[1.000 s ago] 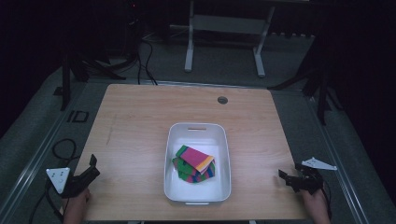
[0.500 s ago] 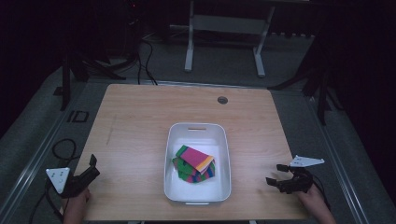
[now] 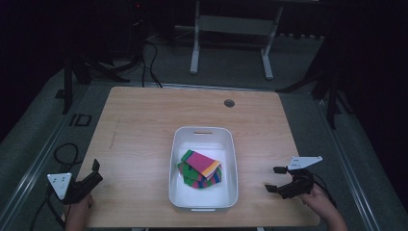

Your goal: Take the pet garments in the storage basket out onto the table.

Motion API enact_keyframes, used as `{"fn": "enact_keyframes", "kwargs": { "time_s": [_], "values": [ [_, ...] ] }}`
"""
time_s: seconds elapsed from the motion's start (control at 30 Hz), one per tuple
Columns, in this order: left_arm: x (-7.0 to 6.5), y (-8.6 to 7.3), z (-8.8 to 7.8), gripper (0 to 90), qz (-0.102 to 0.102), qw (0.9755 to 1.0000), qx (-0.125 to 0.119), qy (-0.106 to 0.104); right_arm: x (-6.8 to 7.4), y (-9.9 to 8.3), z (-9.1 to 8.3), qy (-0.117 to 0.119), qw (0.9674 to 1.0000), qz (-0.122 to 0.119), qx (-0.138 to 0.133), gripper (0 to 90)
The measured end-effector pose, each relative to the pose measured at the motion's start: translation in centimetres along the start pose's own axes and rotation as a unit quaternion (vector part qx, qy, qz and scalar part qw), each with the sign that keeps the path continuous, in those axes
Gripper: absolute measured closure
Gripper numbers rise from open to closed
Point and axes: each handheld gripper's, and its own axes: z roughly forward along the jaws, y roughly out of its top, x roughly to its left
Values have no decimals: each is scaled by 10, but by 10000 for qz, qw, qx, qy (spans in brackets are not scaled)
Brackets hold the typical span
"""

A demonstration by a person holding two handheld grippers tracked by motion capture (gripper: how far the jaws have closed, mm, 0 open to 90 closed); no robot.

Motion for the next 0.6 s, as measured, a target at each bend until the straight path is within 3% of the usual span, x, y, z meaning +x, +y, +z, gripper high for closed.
{"fn": "enact_keyframes", "kwargs": {
  "time_s": [0.23,0.27,0.6],
  "values": [
    [0,0,0,19,-2,10000,-1,-7,21,30,-3,471,9985,-257,-40,137],
    [0,0,0,19,-1,10000,-1,-5,29,41,-5,551,9977,-383,-66,136],
    [0,0,0,18,0,10000,-7,-19,57,83,2,583,9943,-896,-24,136]
  ]
}}
